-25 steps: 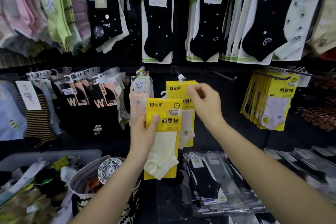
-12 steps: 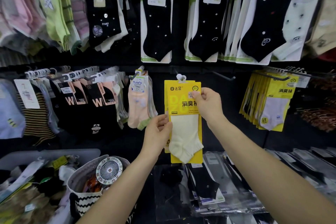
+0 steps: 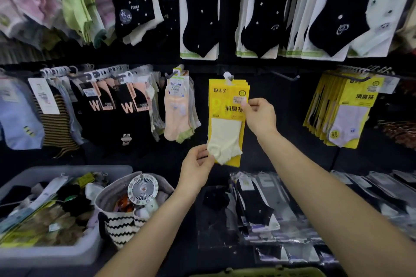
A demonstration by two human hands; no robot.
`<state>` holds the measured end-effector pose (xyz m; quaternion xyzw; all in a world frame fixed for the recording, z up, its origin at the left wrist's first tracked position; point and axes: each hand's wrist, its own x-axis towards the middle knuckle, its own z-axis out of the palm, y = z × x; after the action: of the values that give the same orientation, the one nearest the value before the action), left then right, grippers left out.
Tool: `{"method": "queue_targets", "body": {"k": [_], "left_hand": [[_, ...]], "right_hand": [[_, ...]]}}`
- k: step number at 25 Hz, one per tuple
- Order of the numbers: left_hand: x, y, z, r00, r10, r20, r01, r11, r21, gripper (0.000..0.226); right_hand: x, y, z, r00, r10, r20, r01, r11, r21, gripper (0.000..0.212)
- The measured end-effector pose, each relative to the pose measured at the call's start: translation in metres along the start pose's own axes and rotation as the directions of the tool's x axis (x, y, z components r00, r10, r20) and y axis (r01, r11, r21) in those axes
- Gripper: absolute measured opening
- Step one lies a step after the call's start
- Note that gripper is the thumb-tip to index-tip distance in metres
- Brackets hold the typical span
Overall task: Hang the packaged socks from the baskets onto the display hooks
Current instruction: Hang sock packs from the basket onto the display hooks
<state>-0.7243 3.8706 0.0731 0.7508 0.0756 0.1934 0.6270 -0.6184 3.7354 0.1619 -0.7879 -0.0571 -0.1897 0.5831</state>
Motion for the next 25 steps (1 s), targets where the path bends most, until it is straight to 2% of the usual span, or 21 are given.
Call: {"method": "queue_targets", "body": {"k": [2, 4, 8, 10, 13, 15, 17, 19, 22, 23, 25], "left_hand": [[-0.019, -0.020, 0.002, 0.999, -0.039, 0.008, 0.038, 0.998, 0.044, 0.034], [-0.043, -0.046, 0.009, 0.995, -0.094, 0.026, 0.092, 0.993, 0.078, 0.030], [-0.110, -0.120, 0.038, 0.940, -0.312, 0.137, 0.283, 0.939, 0.197, 0.026], [-0.147, -0.162, 0.057, 0.894, -0.412, 0.179, 0.363, 0.897, 0.253, 0.025], [-0.190, -0.221, 0.072, 0.829, -0.529, 0.183, 0.445, 0.821, 0.359, 0.025], [-0.205, -0.255, 0.074, 0.789, -0.587, 0.183, 0.460, 0.761, 0.458, 0.027], [-0.209, -0.279, 0.073, 0.757, -0.633, 0.162, 0.491, 0.715, 0.498, 0.030], [-0.211, -0.296, 0.076, 0.744, -0.648, 0.165, 0.487, 0.694, 0.530, 0.032], [-0.210, -0.314, 0.087, 0.725, -0.641, 0.252, 0.398, 0.689, 0.605, 0.035], [-0.210, -0.319, 0.089, 0.717, -0.642, 0.272, 0.368, 0.680, 0.634, 0.036], [-0.210, -0.328, 0.090, 0.697, -0.660, 0.281, 0.353, 0.657, 0.666, 0.035]], "right_hand": [[-0.017, 0.024, -0.016, 0.999, 0.039, 0.008, -0.039, 0.999, 0.015, 0.023], [-0.047, 0.062, -0.032, 0.992, 0.089, 0.093, -0.088, 0.996, -0.012, 0.017], [-0.149, 0.179, -0.067, 0.924, 0.282, 0.259, -0.243, 0.955, -0.172, 0.013], [-0.205, 0.237, -0.089, 0.851, 0.428, 0.303, -0.344, 0.892, -0.294, 0.016], [-0.268, 0.305, -0.117, 0.680, 0.666, 0.308, -0.516, 0.732, -0.444, 0.020], [-0.295, 0.338, -0.125, 0.584, 0.749, 0.313, -0.557, 0.650, -0.517, 0.022], [-0.313, 0.359, -0.125, 0.540, 0.792, 0.284, -0.603, 0.599, -0.527, 0.019], [-0.327, 0.373, -0.118, 0.515, 0.826, 0.229, -0.671, 0.555, -0.492, 0.019], [-0.330, 0.388, -0.097, 0.466, 0.862, 0.198, -0.761, 0.505, -0.407, 0.032], [-0.329, 0.392, -0.088, 0.453, 0.865, 0.214, -0.775, 0.501, -0.385, 0.036], [-0.326, 0.397, -0.072, 0.480, 0.843, 0.244, -0.721, 0.537, -0.439, 0.038]]}}
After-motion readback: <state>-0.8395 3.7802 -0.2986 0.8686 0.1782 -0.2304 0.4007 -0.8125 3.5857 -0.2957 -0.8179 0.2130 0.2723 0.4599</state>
